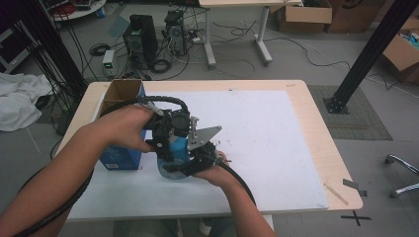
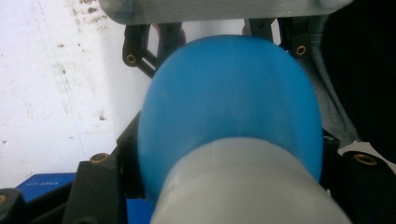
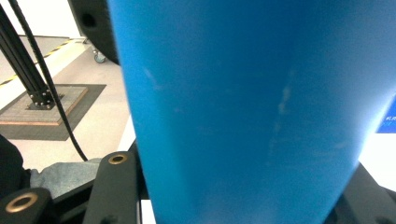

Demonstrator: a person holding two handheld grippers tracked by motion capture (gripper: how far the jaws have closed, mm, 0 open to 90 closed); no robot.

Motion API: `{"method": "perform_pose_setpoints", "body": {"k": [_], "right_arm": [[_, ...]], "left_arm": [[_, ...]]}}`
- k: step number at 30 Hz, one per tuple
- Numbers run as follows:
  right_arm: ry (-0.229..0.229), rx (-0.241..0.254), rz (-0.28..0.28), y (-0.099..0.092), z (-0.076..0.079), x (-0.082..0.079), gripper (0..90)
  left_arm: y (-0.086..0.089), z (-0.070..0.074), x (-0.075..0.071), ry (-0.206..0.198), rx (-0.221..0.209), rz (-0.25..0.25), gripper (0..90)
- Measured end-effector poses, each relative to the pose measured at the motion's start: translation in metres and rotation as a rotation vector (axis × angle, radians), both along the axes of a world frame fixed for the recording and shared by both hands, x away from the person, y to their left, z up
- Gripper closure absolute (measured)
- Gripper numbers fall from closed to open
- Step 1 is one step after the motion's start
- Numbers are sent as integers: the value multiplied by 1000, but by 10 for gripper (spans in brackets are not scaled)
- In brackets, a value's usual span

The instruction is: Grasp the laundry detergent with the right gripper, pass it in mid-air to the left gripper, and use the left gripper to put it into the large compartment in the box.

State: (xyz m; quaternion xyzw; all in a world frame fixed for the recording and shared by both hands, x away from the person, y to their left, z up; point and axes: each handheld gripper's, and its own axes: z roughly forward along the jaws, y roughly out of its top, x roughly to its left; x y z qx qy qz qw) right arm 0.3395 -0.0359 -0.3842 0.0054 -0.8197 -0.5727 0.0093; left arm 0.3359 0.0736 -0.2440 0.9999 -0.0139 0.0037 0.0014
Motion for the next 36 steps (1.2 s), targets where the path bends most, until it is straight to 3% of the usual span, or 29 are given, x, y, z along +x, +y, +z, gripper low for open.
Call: {"method": "perform_pose_setpoints", "body": {"k": [11,17,19,20,21,32,36], "right_arm": [[-11,11,-5,-3,0,-1,455],[-18,18,-34,-8,1,-4,429],[-19,22,-46,-10,2,-6,381],[-43,40,-50,-10,2,-4,358],[-23,35,-61,-13,4,-5,329],[-12,24,-80,-29,9,-8,209],[-17,12,-89,-38,15,-8,148]], "left_arm": [[-5,1,-4,-26,17,-9,392],[-11,4,-4,-35,31,-15,394],[-12,5,-3,-33,33,-5,394],[-13,5,-2,-31,40,-1,394],[-13,5,-2,-29,41,1,394],[-10,13,6,1,33,42,393],[-8,20,9,-6,32,61,393]]}}
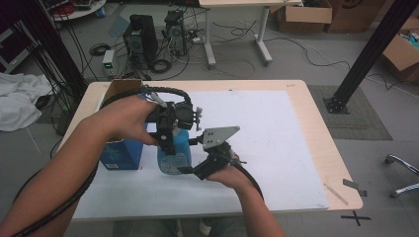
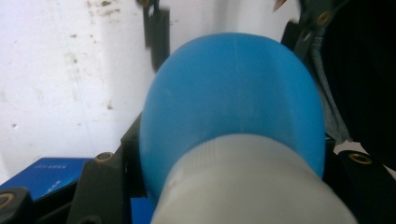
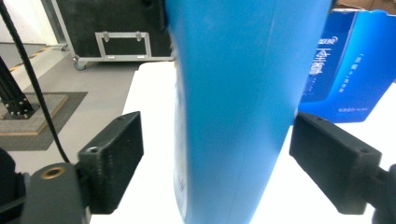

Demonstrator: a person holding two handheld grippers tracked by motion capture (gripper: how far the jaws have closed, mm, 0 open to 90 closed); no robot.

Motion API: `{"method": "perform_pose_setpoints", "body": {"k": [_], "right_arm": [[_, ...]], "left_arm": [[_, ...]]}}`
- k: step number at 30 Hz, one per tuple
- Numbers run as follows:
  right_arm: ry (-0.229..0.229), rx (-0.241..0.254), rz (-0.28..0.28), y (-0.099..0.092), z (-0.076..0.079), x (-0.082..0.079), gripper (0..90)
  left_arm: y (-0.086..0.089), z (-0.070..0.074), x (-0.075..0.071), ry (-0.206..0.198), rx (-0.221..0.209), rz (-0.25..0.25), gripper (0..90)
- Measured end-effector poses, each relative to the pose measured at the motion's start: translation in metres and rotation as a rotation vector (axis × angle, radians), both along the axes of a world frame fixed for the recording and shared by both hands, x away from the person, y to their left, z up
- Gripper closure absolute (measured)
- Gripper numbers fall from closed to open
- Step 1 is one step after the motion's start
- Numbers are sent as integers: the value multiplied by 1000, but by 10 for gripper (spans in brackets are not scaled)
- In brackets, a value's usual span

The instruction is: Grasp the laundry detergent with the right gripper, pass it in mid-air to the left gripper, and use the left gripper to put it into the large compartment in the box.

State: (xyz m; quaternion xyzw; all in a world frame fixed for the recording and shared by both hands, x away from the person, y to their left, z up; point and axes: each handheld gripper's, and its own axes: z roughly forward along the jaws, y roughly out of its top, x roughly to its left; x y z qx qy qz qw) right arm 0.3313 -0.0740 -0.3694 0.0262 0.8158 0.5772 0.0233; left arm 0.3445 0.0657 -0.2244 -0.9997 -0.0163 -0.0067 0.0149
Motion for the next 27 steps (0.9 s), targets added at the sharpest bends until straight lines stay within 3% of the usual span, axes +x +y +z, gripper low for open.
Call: {"method": "perform_pose_setpoints", "body": {"k": [4,9,16,19,24,27], "right_arm": [[-2,-35,-8,-9,6,0,112],[10,-119,-23,-20,15,2,13],[25,-225,-21,-32,25,2,0],[21,-282,-20,-37,30,2,0],[15,-392,-8,-44,37,3,0],[19,-475,4,-48,40,5,0]], "left_arm": [[4,9,5,-4,3,27,392],[12,20,14,6,-1,77,392],[20,35,24,20,3,127,391],[25,47,30,38,-1,171,391],[31,68,38,29,-5,295,390],[37,80,43,51,-23,366,389]]}}
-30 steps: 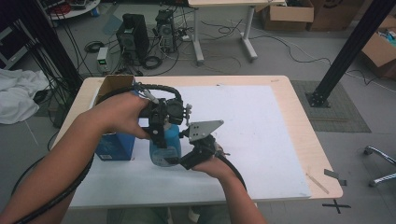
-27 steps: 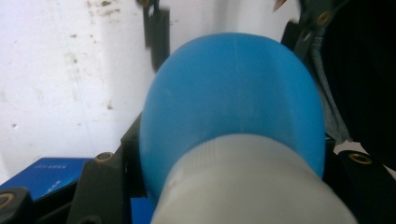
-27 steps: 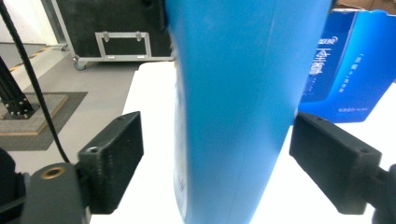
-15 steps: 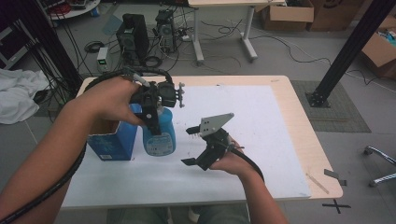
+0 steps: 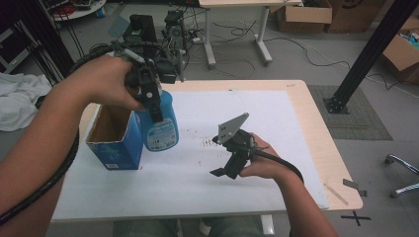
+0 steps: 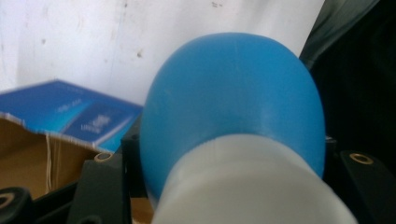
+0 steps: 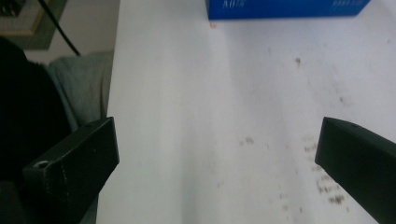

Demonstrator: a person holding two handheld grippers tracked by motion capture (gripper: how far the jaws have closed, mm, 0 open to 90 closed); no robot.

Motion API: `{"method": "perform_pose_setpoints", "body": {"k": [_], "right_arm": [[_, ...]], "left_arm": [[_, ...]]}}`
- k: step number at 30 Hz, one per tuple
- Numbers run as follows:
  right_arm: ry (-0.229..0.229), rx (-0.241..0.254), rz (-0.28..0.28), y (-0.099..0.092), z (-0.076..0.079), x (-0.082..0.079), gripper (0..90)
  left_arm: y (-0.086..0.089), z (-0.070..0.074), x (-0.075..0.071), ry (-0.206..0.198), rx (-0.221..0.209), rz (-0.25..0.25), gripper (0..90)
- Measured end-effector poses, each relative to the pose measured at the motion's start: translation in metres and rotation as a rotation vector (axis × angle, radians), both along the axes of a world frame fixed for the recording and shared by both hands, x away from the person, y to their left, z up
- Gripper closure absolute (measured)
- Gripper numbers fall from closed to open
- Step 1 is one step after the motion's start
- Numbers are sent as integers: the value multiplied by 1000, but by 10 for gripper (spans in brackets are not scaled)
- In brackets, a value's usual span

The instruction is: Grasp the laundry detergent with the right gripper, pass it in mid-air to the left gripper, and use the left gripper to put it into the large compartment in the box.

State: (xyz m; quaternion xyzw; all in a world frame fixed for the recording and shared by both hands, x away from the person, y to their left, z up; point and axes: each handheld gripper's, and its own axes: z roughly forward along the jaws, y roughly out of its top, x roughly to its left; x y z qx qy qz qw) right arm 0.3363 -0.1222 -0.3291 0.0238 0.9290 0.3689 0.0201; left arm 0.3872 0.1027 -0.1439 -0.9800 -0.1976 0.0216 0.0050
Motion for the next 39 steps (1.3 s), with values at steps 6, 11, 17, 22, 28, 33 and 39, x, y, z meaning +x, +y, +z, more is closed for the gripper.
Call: {"method": "perform_pose_setpoints", "body": {"k": [6,11,17,22,28,33,39], "right_arm": [[2,-81,-4,-9,5,4,0],[-7,-132,1,-13,11,5,0],[-19,-160,4,-18,13,5,0],[-20,-174,6,-22,12,5,0],[-19,-177,13,-22,11,5,0],[-11,-186,17,-23,9,5,0],[-9,-182,21,-19,7,5,0]], "left_arm": [[14,24,9,16,-22,183,390],[30,39,15,7,2,315,389],[54,56,21,12,13,539,389],[77,69,26,2,31,735,390],[97,74,33,-2,45,922,389],[112,75,40,6,29,1034,390],[123,76,43,12,24,1115,390]]}}
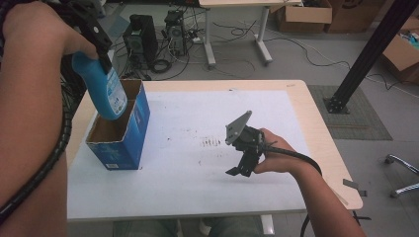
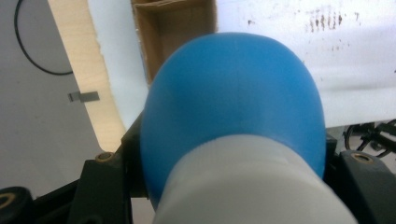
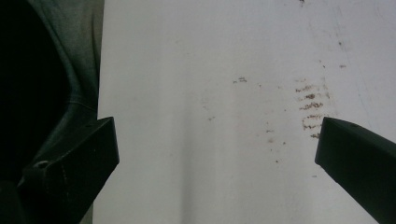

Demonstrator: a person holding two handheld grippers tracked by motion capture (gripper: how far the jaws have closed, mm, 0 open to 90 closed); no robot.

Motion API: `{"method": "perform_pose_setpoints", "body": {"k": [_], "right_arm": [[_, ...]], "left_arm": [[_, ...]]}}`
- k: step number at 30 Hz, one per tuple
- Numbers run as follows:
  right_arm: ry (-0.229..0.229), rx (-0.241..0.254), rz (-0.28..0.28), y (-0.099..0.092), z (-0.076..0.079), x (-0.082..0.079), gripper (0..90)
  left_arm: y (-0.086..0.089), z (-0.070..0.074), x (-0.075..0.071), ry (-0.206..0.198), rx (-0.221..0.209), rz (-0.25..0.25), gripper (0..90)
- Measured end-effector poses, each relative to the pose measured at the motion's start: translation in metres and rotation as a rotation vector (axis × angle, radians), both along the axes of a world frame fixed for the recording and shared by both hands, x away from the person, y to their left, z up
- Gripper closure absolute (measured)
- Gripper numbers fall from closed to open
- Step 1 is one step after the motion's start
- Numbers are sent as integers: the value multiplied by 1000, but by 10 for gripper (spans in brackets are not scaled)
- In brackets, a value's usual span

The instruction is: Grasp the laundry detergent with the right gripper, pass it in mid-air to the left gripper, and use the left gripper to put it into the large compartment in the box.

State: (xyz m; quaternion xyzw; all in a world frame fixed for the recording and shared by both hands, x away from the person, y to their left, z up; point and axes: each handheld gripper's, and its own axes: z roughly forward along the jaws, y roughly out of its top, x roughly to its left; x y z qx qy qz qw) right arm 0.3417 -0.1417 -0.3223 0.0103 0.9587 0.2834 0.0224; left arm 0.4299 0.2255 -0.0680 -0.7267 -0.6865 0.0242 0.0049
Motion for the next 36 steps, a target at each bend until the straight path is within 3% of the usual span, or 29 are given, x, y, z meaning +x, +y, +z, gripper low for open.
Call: {"method": "perform_pose_setpoints", "body": {"k": [5,12,21,27,36], "right_arm": [[5,8,8,3,-2,-2,0],[-1,8,12,4,0,-3,0],[4,7,11,5,-3,-2,0],[7,10,8,4,-4,-2,0],[1,25,2,1,-1,-4,0]], "left_arm": [[10,-6,0,-4,-2,20,389],[26,-28,1,-6,-8,44,390],[37,-73,7,-1,-13,65,390],[36,-103,10,-1,14,63,390],[32,-155,13,31,11,43,390]]}}
